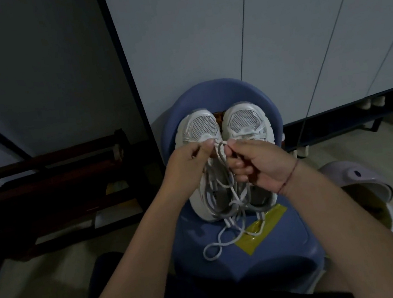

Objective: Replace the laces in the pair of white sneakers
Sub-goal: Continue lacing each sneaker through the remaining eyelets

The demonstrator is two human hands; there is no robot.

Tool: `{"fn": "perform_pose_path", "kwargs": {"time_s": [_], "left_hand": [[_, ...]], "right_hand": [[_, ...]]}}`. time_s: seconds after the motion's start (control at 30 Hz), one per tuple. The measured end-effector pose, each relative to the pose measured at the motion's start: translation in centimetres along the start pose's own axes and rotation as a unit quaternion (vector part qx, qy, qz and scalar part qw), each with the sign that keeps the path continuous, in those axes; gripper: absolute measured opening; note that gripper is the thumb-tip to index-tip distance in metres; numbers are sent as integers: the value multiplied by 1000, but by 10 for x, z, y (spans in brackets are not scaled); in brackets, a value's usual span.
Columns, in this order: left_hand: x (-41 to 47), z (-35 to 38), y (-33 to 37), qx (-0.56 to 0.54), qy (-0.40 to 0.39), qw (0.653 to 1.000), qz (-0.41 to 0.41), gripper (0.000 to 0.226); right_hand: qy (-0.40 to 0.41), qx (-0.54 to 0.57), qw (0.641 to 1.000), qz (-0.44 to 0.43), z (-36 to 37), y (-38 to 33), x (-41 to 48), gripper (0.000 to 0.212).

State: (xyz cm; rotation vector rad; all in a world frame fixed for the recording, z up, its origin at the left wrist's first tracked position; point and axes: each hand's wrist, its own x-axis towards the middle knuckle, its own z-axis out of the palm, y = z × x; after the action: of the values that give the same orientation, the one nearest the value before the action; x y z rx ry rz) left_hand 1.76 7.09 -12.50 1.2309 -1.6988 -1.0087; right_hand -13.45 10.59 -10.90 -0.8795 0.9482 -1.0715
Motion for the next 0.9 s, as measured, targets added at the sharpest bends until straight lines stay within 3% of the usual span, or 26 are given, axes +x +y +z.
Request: {"fn": "perform_pose_path", "kwargs": {"time_s": [0.07,0.17,0.27,0.37,0.47,0.53,0.6,0.73,0.8,0.9], "left_hand": [[-7,3,4,-53,-58,996,-41,39],[-18,14,7,-175,-180,961,-116,41],[-21,19,5,-159,-233,953,-109,45],[-19,10,7,-134,-221,961,-98,30],[-15,-6,6,-157,-172,967,-105,33],[-13,-13,4,-168,-149,969,-107,35],[-12,-14,2,-168,-137,970,-109,36],[-14,-4,4,-158,-139,973,-95,35],[-16,2,7,-152,-151,972,-92,35],[-17,5,9,-133,-168,973,-90,35]], "right_hand": [[4,22,999,-25,1,1,2,31],[24,85,994,-68,1,1,6,31],[62,147,983,-90,-3,0,10,31],[165,157,966,-126,-21,-10,14,34],[281,204,929,-130,-50,-21,14,33],[312,251,910,-111,-66,-22,15,27],[286,247,923,-66,-67,-19,14,25],[134,35,989,48,-31,-5,6,28],[79,-30,996,39,-12,4,4,21],[112,-43,992,-28,-6,9,7,17]]}}
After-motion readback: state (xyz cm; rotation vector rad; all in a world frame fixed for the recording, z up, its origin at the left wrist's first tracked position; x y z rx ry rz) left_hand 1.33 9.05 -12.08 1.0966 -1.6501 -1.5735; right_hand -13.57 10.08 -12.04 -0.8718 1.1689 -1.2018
